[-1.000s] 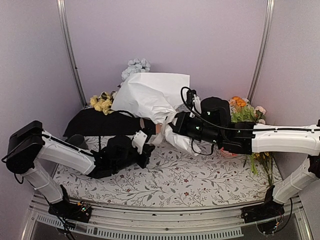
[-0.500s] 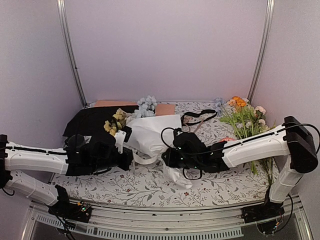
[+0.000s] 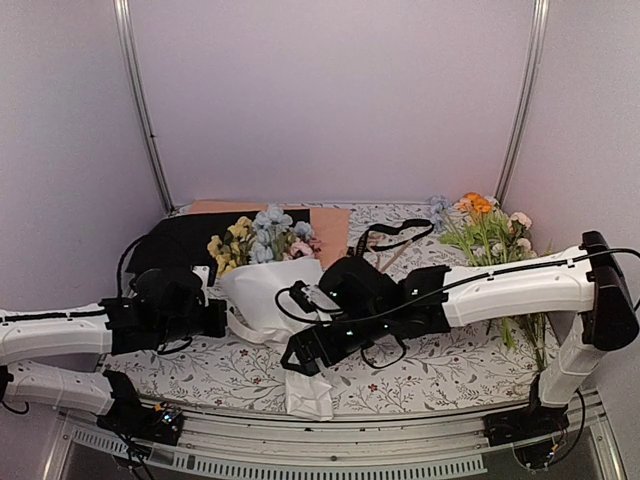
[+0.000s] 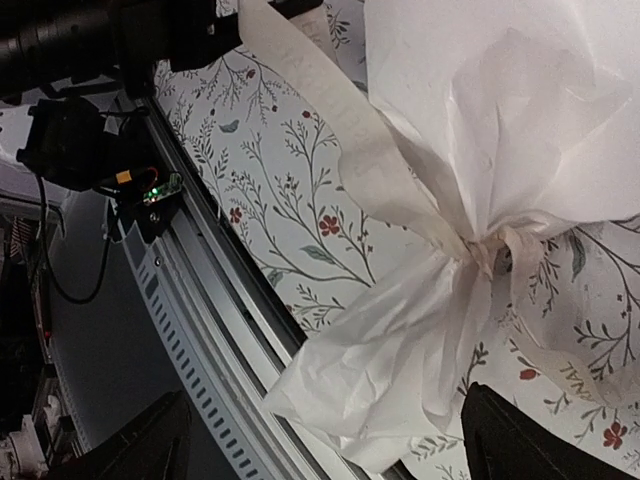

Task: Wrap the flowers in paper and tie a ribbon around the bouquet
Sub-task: Place the folded bouquet at the center of the board, then tie the ribbon around the folded bouquet.

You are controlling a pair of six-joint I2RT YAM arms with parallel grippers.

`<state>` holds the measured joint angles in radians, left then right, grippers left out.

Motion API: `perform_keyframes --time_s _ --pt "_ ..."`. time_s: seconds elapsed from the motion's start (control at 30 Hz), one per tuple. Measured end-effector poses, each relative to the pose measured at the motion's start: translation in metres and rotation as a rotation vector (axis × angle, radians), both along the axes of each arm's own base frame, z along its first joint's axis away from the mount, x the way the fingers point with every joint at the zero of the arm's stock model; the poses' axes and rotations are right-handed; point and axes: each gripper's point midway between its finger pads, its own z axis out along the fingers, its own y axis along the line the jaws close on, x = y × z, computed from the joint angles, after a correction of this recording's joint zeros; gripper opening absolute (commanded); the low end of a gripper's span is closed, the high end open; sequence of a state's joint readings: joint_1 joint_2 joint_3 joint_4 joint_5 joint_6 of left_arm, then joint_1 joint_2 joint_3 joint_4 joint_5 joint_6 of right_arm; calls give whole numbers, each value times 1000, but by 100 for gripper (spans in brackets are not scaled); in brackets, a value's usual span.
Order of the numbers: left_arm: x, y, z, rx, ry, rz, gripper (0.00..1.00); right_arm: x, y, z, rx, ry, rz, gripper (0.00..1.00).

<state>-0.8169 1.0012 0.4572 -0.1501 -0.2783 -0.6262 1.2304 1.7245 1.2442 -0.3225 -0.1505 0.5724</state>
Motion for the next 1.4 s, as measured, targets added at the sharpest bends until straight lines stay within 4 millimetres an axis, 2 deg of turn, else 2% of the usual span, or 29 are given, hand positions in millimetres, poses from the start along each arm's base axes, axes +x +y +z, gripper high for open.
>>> perform_keyframes --time_s 0.03,0.1,0.13,0.2,0.23,0.27,0.33,0.4,0.47,0.53,0.6,0.7,0.87,1.13,1.2,1.37,1.4 --pt "-2 2 -1 6 8 2 0 -1 -12 2 -16 -3 22 91" --pt "-5 5 -3 18 23 5 0 12 -38 7 -25 0 22 87" --pt "-6 7 -3 22 28 6 0 28 -56 9 -22 18 -5 85" --pt "-7 8 -1 25 33 9 0 78 -91 10 -25 16 -116 78" --pt "-8 9 0 27 36 9 0 108 -110 9 -32 7 -190 77" --pt "-8 9 1 28 36 9 0 129 -125 5 -42 4 -246 77" --pt "-9 10 1 32 41 9 0 174 -162 -10 -81 10 -378 88" --pt "-9 11 0 37 45 9 0 205 -190 -32 -129 35 -468 93" --pt "-10 11 0 39 48 10 0 225 -206 -63 -191 67 -500 94" --pt "-10 11 1 40 49 9 0 230 -205 -91 -237 99 -471 92" --pt "-10 11 2 40 48 9 0 233 -195 -111 -261 116 -421 88" --pt "-9 11 6 38 48 9 0 242 -181 -103 -224 82 -379 85" --pt "-7 9 12 32 40 8 0 227 -178 -110 -225 108 -339 88" --pt "-5 10 18 48 33 3 0 207 -179 -113 -295 91 -265 84" --pt "-5 11 18 52 33 4 0 202 -180 -114 -315 85 -243 71" --pt "-4 14 17 60 38 10 0 196 -185 -120 -370 74 -225 3" --pt "-4 15 17 61 38 11 0 196 -185 -120 -376 71 -221 1"
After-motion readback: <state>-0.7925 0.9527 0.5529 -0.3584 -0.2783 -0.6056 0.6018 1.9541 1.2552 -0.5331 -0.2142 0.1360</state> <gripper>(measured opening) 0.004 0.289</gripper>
